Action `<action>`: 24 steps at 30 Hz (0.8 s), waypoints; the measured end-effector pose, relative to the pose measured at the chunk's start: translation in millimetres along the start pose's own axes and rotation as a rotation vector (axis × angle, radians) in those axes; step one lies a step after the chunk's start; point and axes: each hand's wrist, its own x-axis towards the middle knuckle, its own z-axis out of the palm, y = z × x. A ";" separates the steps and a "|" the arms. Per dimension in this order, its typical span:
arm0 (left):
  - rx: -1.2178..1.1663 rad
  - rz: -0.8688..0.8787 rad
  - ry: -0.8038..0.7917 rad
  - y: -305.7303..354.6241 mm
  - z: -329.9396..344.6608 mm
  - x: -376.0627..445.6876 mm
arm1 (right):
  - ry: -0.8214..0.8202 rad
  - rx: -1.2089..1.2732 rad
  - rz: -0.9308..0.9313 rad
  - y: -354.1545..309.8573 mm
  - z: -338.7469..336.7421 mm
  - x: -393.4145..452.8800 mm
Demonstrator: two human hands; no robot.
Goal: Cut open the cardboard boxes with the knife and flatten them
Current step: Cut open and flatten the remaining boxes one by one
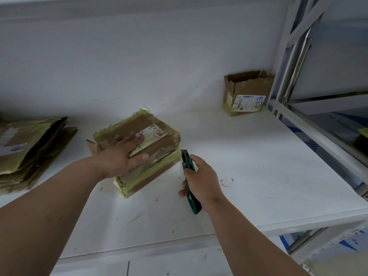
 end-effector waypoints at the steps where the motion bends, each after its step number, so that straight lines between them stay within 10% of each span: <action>1: -0.003 0.001 0.001 0.5 -0.2 0.0 | -0.006 0.012 0.004 -2.0 2.0 0.5; 24: 0.005 0.032 -0.024 1.7 0.2 5.6 | 0.025 0.052 -0.037 -6.7 54.1 2.7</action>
